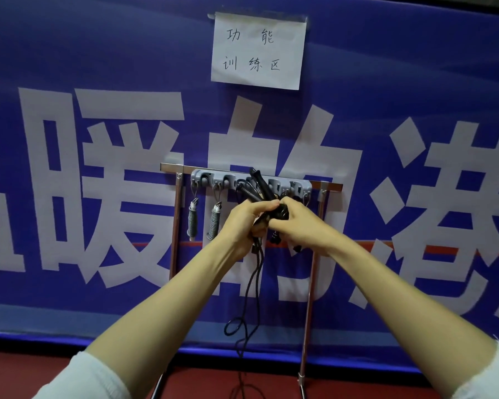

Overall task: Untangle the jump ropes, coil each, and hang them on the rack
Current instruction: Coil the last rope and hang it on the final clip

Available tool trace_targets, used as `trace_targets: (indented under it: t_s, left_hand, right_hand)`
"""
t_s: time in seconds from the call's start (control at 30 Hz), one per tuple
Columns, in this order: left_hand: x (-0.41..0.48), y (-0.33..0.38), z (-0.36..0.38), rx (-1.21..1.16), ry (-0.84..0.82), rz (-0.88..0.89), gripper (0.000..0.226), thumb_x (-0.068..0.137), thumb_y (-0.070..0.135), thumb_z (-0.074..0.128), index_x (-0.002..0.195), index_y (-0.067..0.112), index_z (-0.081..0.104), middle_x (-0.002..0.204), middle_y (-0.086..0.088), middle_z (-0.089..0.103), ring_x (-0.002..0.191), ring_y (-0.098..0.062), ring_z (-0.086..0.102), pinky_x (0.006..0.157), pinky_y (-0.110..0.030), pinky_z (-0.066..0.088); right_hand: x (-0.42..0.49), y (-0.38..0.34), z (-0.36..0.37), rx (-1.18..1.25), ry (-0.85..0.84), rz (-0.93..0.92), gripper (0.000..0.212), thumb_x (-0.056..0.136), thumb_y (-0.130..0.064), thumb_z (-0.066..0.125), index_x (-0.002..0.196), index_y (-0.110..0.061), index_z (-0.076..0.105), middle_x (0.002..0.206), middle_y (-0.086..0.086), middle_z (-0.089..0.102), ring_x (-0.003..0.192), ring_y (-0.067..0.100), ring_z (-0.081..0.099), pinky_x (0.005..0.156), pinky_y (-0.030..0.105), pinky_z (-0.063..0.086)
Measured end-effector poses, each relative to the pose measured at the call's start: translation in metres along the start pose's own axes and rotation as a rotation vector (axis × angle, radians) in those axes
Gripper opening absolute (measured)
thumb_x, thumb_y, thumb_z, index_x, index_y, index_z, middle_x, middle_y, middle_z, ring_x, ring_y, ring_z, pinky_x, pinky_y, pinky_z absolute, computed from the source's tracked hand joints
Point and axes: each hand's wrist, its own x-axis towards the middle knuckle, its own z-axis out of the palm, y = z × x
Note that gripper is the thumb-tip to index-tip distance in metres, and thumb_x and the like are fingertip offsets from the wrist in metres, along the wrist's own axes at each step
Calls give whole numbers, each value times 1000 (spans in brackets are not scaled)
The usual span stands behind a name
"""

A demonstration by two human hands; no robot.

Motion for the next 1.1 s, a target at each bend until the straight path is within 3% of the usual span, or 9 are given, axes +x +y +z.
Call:
trace_targets:
  t_s: [0.07, 0.17, 0.27, 0.43, 0.53, 0.7, 0.9, 1.0, 1.1]
  left_hand:
    - [-3, -2, -3, -17, -74, 31, 13, 93, 11, 56, 104, 5, 57, 51, 8, 52, 38, -3, 26, 42, -17, 19]
    - [-7, 0, -10, 15, -184, -16, 12, 96, 15, 54, 89, 10, 63, 50, 9, 46, 41, -2, 27, 54, -25, 12]
    - [-4, 1, -19, 167, -224, -123, 17, 89, 25, 65, 76, 15, 71, 58, 5, 37, 46, -5, 24, 59, -27, 13]
    - [-4, -1, -16, 161, -165, -271, 7, 91, 18, 65, 95, 14, 60, 63, 3, 46, 45, -4, 28, 41, -15, 22]
    - [-7, -2, -18, 79, -218, -324, 23, 94, 11, 59, 115, 18, 61, 61, 5, 49, 45, -2, 26, 39, -13, 22]
    - [-10, 0, -27, 128, -318, -287, 35, 93, 10, 58, 124, 25, 59, 68, 1, 43, 49, -4, 23, 43, -15, 20]
    - [-11, -9, -36, 215, -324, -83, 33, 77, 18, 70, 110, 15, 66, 69, 0, 42, 58, -9, 30, 49, -17, 29]
    - [-11, -20, -36, 208, -334, 25, 25, 80, 13, 70, 104, 16, 66, 70, 2, 47, 62, -8, 39, 59, -23, 30]
    - [-10, -27, -32, 110, -400, 85, 22, 88, 12, 65, 108, 17, 59, 73, 6, 60, 62, -4, 50, 68, -25, 35]
  right_hand:
    - [-3, 0, -2, 68, -50, 12, 27, 92, -18, 57, 117, -13, 48, 82, 7, 58, 65, 15, 51, 62, 34, 44]
    - [-3, 3, -3, 100, -72, 29, 24, 93, -20, 57, 113, -12, 49, 77, 9, 54, 57, 15, 46, 52, 31, 39]
    - [0, 13, 0, -91, 34, 5, 23, 90, -24, 62, 103, -10, 50, 77, 3, 57, 58, 13, 49, 51, 27, 39]
    - [4, 26, 6, -295, 162, 14, 17, 91, -18, 59, 103, -11, 50, 90, 4, 60, 76, 17, 58, 66, 32, 49]
    - [5, 25, 6, -303, 169, 66, 20, 91, -20, 61, 106, -10, 52, 92, 4, 58, 81, 20, 58, 70, 35, 49]
    - [-1, 24, 8, 138, 56, 134, 25, 89, -5, 59, 112, -2, 49, 65, 5, 49, 44, 10, 43, 40, 25, 33]
    - [-16, 16, -6, 331, -221, 1, 25, 88, 2, 61, 108, -3, 48, 58, 1, 46, 43, 8, 38, 39, 21, 28]
    - [-20, 11, -9, 376, -318, -29, 32, 85, -19, 70, 107, -7, 49, 54, -7, 47, 42, 8, 35, 37, 19, 27]
    - [-17, 3, -10, 534, -279, 3, 56, 83, -52, 53, 111, -4, 55, 55, -3, 43, 37, 7, 27, 36, 18, 17]
